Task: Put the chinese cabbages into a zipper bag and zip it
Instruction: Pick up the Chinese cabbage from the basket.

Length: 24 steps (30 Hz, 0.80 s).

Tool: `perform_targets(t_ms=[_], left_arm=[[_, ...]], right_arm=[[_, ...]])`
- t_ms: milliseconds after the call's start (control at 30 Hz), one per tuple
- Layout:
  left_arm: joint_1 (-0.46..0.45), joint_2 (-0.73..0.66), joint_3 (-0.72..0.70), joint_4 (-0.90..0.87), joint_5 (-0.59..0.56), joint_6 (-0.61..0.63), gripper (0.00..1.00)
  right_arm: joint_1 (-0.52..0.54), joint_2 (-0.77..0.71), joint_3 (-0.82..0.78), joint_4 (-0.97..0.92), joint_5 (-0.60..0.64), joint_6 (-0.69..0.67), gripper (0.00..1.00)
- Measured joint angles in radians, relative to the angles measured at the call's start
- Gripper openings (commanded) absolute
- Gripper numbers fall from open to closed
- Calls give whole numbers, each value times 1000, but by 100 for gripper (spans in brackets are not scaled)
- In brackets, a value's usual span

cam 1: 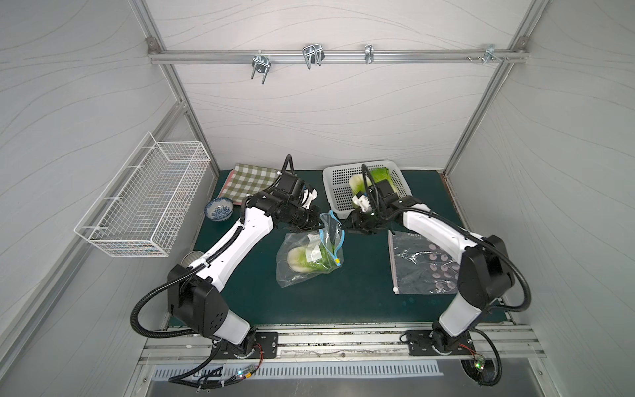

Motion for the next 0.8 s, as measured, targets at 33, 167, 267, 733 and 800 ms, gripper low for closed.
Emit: perform_targets(t_ms=[33,167,267,733,800], left_arm=[[-3,0,-3,8,3,-1,0],[-6,0,-23,33,10,-2,0],[-6,-1,-41,41,13,-2,0],[-6,-19,-103,52,12,-1,0],[-6,-19,-103,52,11,0,0]], right_arm=[[-37,-29,18,-9,22,-16,67],[-154,-79,105,-24,202,-70,78],[-195,-18,186,-46,324,-110,79],[-80,475,614,-106,668,-328,91],[-76,532,668,-107,689,-353,91]])
